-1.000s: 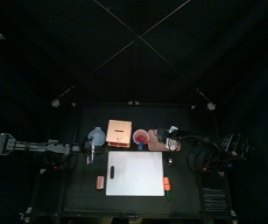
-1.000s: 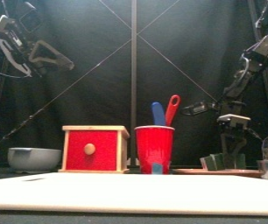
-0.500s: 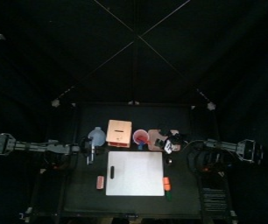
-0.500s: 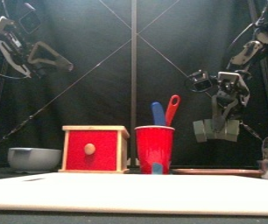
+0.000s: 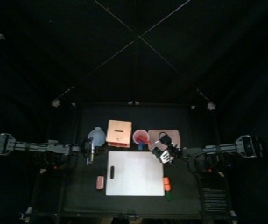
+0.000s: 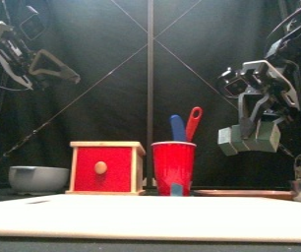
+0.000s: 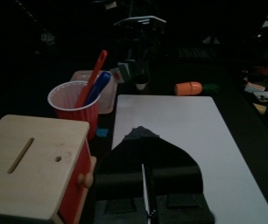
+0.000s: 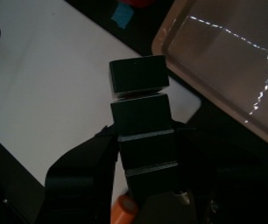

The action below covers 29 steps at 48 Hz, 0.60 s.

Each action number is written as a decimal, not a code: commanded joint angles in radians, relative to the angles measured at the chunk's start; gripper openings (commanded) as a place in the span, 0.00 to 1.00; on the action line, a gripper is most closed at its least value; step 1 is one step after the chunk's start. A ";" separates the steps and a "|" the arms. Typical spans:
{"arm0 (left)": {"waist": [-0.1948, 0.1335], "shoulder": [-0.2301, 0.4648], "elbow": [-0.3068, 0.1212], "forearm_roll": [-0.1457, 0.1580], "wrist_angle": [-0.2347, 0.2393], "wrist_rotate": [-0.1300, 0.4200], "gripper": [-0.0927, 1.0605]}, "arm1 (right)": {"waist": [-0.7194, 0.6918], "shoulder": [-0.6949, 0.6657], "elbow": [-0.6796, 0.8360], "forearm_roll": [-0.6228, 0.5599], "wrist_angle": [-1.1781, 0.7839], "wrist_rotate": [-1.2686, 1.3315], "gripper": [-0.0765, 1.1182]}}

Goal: Place sushi on board then cut the sushi with the knife then place the pieces on the plate
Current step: Place the sushi on the board

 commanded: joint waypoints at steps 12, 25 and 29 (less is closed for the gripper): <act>0.018 0.002 -0.012 0.002 0.003 0.003 0.07 | 0.213 0.195 -0.179 -0.279 0.163 0.549 0.49; 0.026 0.002 -0.009 0.002 0.003 0.002 0.07 | 0.279 0.388 -0.362 -0.282 0.247 0.818 0.49; 0.026 0.002 -0.006 0.002 0.003 0.003 0.07 | 0.290 0.436 -0.416 -0.267 0.298 0.853 0.49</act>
